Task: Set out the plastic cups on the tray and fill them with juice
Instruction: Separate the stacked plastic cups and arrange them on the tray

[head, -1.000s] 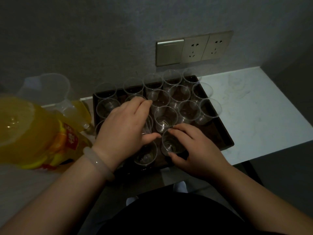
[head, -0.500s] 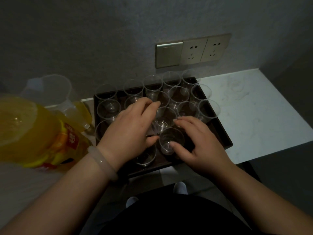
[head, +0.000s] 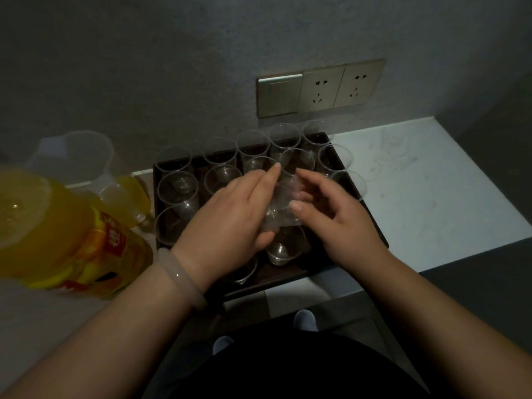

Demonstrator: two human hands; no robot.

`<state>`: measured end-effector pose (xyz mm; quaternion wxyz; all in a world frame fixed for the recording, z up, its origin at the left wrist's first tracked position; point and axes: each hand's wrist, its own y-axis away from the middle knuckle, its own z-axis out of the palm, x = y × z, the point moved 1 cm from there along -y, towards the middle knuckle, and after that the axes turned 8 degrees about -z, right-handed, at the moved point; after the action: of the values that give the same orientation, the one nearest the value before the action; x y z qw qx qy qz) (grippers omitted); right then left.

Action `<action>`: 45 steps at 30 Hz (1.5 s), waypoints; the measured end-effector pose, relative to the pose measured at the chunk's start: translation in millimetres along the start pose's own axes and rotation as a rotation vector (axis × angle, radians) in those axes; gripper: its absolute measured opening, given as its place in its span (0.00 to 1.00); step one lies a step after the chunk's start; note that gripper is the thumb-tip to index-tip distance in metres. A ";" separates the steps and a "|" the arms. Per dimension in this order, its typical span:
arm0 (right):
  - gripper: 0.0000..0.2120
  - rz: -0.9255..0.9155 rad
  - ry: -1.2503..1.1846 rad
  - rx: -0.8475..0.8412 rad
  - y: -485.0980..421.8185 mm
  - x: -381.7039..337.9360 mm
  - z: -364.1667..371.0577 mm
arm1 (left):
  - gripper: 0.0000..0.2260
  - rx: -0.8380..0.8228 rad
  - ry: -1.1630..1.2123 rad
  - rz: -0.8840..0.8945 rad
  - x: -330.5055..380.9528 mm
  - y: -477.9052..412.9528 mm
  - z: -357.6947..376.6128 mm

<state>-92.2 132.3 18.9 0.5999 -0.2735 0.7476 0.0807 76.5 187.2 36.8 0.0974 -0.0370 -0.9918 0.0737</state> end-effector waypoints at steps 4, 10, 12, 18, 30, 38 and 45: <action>0.25 -0.064 0.239 0.147 1.3 -1.2 -22.2 | 0.44 0.000 -0.071 -0.047 -6.3 -4.6 0.9; 0.26 -0.233 0.568 0.262 11.5 3.3 -48.7 | 0.44 0.018 -0.093 -0.068 -3.0 -15.0 5.7; 0.28 -0.218 0.634 0.214 13.8 8.9 -50.3 | 0.44 0.029 -0.090 -0.064 1.0 -18.5 6.8; 0.31 -0.160 0.765 0.036 18.0 28.2 -46.3 | 0.44 0.034 -0.091 -0.040 6.7 -28.0 11.4; 0.28 -0.263 0.911 -0.151 25.7 54.0 -40.5 | 0.44 0.017 -0.095 -0.023 10.8 -33.0 18.4; 0.30 -0.273 0.939 -0.189 29.5 61.8 -37.9 | 0.44 0.019 -0.088 -0.019 12.4 -32.8 19.3; 0.32 -0.259 0.940 -0.172 30.4 63.1 -40.8 | 0.43 0.016 -0.049 -0.002 16.5 -33.9 23.3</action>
<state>-150.5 119.8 -35.9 0.1783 -0.4194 0.8877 -0.0652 53.7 151.9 22.5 0.0736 -0.0337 -0.9933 0.0826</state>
